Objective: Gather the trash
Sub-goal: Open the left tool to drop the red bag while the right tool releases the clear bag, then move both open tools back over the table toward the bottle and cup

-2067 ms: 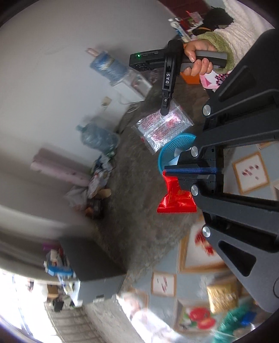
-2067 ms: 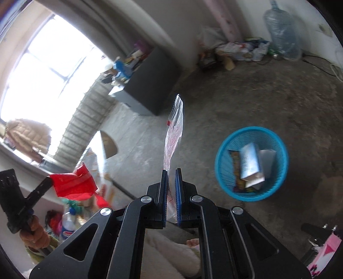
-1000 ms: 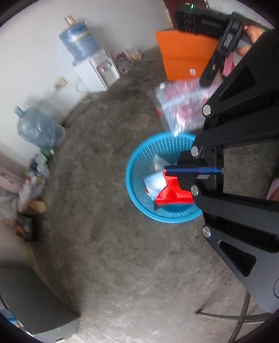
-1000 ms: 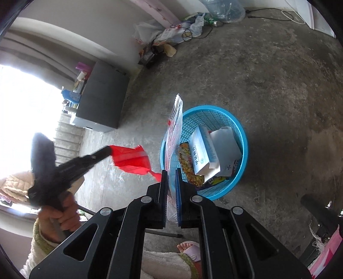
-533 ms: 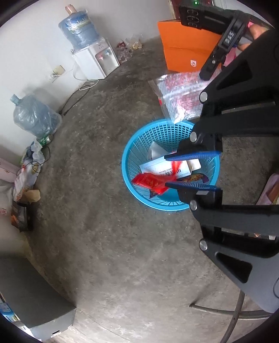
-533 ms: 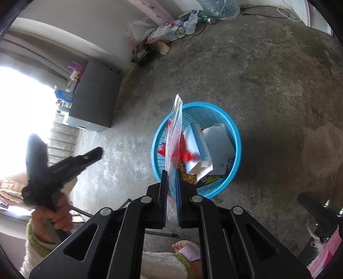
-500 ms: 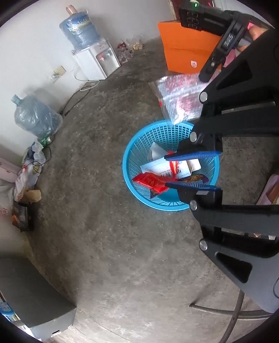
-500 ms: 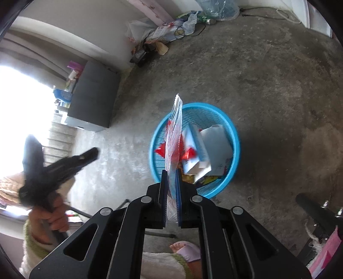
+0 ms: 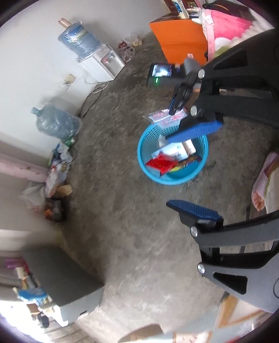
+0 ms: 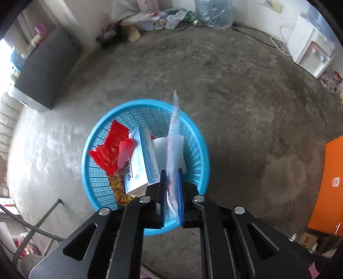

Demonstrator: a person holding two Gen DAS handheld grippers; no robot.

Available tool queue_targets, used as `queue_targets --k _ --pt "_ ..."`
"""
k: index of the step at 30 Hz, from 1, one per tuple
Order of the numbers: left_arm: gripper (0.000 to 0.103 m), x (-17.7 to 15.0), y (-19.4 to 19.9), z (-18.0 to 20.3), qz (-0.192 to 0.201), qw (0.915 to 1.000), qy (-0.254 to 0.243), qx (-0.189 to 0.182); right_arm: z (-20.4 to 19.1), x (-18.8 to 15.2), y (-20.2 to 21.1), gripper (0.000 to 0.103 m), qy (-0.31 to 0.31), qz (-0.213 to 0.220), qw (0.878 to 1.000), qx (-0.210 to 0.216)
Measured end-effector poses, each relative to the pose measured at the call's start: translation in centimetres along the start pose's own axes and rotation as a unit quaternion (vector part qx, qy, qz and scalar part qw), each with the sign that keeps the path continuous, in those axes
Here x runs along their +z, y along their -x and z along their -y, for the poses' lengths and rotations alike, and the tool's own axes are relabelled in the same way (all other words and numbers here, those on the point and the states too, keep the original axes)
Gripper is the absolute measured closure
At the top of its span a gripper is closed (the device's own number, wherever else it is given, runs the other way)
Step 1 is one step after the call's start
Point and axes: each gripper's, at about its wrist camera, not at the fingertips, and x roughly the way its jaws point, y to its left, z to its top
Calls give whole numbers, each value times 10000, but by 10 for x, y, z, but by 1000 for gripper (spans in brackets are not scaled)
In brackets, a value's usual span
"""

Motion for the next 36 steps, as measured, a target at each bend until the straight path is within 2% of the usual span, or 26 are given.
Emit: queue_targets --k 1,2,3,5,7,14,16,19,23,31,36 --pt "45 -3 9 -3 66 10000 7 40 0 1 -6 68 -32 -62 10000 -1" --pt "43 -5 16 -6 114 9999 13 68 1 2 -9 63 -102 -79 9999 -25" --pt "42 -8 27 -10 190 9998 17 104 1 2 -8 63 -188 -31 9998 12" --pt "39 -13 40 -15 312 9994 33 161 3 -2 2 57 -359 88 9988 314" --pt "39 -18 54 -22 442 9988 94 203 6 -7 13 57 -517 191 9970 534" --pt "39 -41 99 -37 818 9957 348 277 7 -25 64 57 -773 500 9918 882" --pt "37 -49 114 -41 976 9939 371 363 -1 -30 84 56 -641 631 9914 946" --pt "35 -60 138 -48 1157 9909 399 569 -19 -38 117 44 -380 899 9894 1072" --pt "29 -74 169 -60 1341 9858 538 853 -51 -47 158 35 62 1196 9840 1319" --pt "20 -112 228 -83 1753 9695 914 1449 -119 -71 223 28 1083 1529 9652 1825" --pt "20 -137 257 -98 1859 9603 1153 1728 -157 -89 247 28 1578 1516 9515 2165"
